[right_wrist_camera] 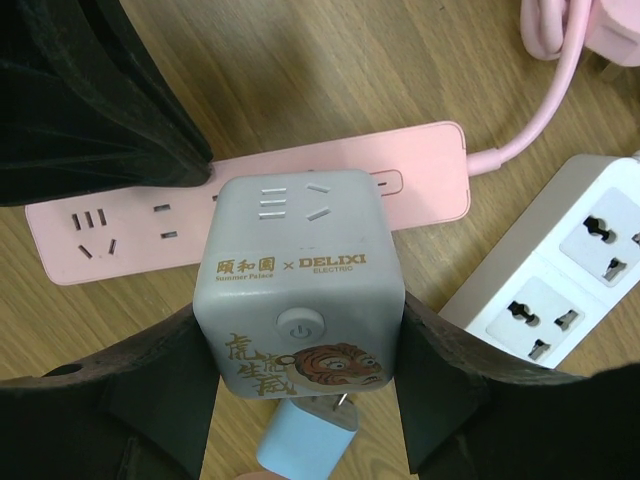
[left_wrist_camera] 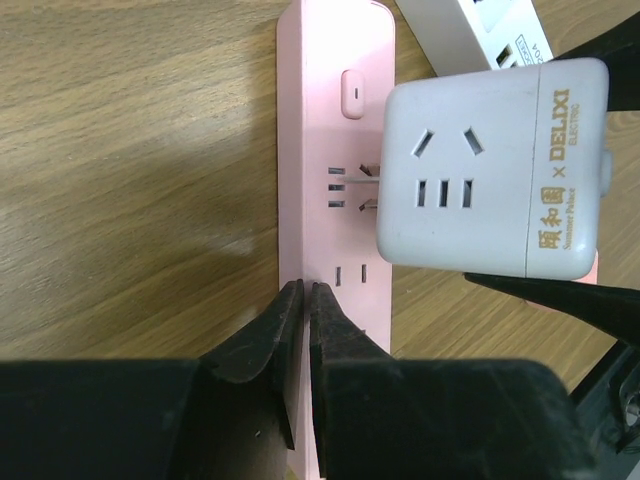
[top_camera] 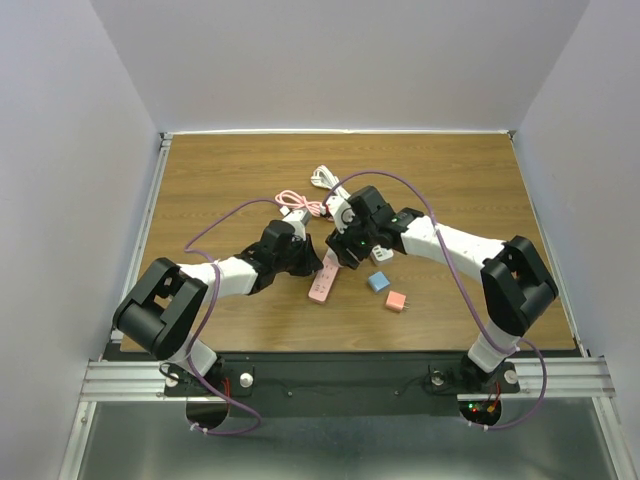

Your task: Insert the plug

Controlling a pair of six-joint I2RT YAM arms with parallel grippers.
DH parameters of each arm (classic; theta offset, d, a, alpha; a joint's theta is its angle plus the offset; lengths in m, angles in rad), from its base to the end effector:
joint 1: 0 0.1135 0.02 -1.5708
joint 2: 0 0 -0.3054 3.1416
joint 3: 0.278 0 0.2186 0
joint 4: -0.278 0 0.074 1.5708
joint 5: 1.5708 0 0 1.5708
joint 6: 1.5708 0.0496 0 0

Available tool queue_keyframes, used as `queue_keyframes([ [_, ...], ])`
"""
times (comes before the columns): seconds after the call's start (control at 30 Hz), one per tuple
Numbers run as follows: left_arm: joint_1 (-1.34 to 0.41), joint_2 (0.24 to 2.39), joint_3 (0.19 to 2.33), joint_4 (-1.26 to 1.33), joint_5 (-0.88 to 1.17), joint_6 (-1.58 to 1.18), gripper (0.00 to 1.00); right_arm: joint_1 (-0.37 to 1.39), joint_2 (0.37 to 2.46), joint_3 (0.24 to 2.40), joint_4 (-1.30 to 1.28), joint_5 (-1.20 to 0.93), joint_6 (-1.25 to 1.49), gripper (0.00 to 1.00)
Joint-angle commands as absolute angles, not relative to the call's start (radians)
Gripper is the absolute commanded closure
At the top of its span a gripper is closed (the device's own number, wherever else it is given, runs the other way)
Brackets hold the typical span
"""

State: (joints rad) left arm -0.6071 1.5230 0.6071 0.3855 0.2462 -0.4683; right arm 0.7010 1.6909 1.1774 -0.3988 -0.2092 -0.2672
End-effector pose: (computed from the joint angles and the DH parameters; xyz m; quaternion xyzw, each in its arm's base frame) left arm 0.2283 -0.1733 0.2266 0.1206 0.8548 -0.3442 0.3691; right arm 0.2563 0.2298 0.2688 -0.4679 0.8173 0.1657 0.2928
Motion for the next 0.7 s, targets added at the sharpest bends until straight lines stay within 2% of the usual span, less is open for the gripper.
queue_keyframes([
  [0.0,-0.609,1.568,0.603,0.27,0.164,-0.4,0.88,0.698,1.697,1.223,-0.442,-0.238,-0.281,1.0],
  [0.67,-0.611,1.563,0.606,0.267,0.176,-0.385,0.88,0.718,1.775,1.298,-0.574,-0.213,-0.301,1.0],
])
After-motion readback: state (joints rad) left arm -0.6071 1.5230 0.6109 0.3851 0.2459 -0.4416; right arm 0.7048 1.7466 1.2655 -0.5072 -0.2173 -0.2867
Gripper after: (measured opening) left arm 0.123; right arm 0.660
